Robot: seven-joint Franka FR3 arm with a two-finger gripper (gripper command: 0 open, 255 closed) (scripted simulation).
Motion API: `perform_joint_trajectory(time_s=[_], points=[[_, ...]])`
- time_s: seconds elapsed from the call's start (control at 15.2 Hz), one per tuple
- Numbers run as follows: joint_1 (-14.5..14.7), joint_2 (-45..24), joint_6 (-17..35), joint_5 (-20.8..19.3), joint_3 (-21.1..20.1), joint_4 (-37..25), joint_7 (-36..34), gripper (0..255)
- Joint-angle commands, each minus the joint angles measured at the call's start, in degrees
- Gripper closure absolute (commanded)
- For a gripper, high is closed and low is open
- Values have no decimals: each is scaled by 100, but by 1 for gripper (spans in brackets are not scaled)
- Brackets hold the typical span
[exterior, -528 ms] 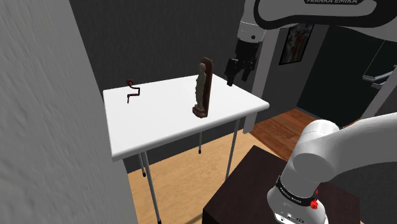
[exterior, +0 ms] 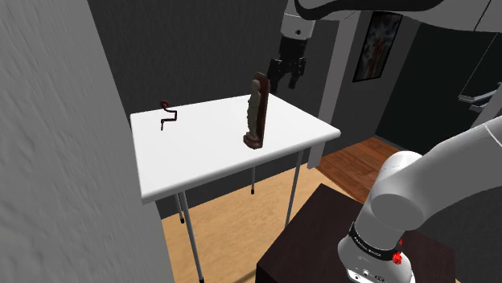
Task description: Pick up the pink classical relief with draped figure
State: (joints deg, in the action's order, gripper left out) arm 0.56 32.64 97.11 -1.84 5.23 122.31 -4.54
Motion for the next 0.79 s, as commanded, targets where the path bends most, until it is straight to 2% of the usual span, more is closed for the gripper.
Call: perform_joint_trajectory(time_s=[0.0, 0.2, 0.26, 0.73], points=[[32, -433, 24, 30, 26, -438, 42, 0], [67, -1094, -37, 86, 79, -1196, 127, 0], [71, -1164, -47, 93, 84, -1280, 137, 0], [60, -1035, 533, 78, 89, -570, 136, 0]])
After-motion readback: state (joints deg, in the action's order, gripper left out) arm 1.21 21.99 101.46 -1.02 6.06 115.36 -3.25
